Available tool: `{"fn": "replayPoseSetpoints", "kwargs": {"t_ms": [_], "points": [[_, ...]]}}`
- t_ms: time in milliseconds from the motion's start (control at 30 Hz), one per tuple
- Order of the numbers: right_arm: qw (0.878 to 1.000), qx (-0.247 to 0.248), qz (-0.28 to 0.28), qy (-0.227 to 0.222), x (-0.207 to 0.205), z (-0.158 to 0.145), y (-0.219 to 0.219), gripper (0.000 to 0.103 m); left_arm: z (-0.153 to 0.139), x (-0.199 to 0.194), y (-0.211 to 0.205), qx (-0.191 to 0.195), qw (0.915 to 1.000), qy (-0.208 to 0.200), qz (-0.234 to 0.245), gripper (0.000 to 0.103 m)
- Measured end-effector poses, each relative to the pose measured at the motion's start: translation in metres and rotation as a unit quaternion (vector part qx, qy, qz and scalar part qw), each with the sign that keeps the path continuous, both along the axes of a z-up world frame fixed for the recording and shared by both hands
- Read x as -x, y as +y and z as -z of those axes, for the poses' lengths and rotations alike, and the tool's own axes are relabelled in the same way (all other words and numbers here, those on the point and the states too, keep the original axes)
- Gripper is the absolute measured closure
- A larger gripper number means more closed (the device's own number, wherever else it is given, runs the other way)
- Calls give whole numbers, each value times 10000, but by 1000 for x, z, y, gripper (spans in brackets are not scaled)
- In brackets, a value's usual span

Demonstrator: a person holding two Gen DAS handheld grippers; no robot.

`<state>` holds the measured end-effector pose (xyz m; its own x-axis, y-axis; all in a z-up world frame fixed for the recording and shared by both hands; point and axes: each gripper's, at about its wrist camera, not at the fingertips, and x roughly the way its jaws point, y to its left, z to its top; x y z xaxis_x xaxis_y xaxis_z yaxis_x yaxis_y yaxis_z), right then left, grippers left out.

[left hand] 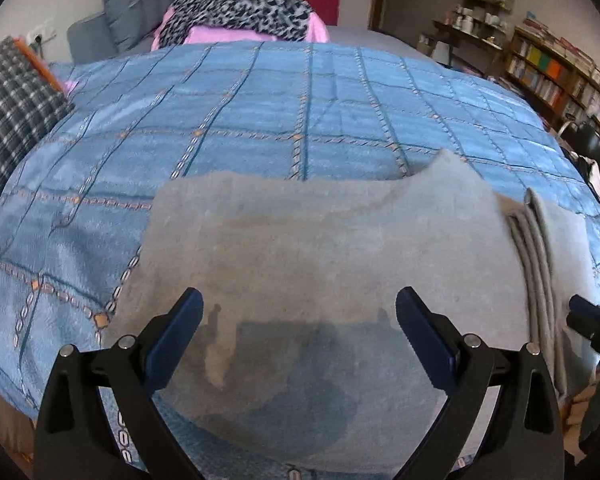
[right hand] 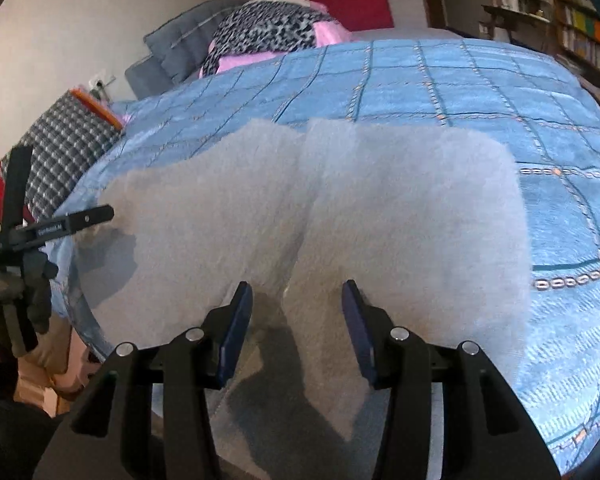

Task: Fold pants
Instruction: 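Move both open grippers over the folded sweatpants toward the stacked edge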

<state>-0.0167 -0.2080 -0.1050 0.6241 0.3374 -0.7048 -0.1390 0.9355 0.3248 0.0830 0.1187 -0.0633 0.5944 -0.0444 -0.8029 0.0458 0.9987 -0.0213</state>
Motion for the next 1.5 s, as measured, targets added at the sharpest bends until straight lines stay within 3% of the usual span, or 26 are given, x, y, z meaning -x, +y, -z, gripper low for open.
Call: {"fn": "replayPoseSetpoints", "kwargs": {"t_ms": [267, 400, 700, 1000, 1200, 1500], "points": [[9963, -26, 858, 12, 15, 1, -48, 56, -13, 0, -54, -54, 9967, -168, 794, 5], [9946, -109, 1028, 46, 18, 6, -62, 56, -15, 1, -61, -45, 9963, -134, 846, 5], [9964, 17, 831, -158, 9, -3, -45, 56, -8, 13, 6, -148, 9998, 60, -135, 5], [9969, 254, 649, -360, 5, -18, -24, 56, 6, 22, 82, -41, 9943, 93, -1058, 3], [9976, 377, 489, -310, 3, -18, -9, 56, 37, 17, 108, 312, 9907, 395, -1262, 3], [9977, 569, 279, -247, 4, -14, 11, 56, 42, 14, 108, 787, 9917, 158, -1004, 3]]}}
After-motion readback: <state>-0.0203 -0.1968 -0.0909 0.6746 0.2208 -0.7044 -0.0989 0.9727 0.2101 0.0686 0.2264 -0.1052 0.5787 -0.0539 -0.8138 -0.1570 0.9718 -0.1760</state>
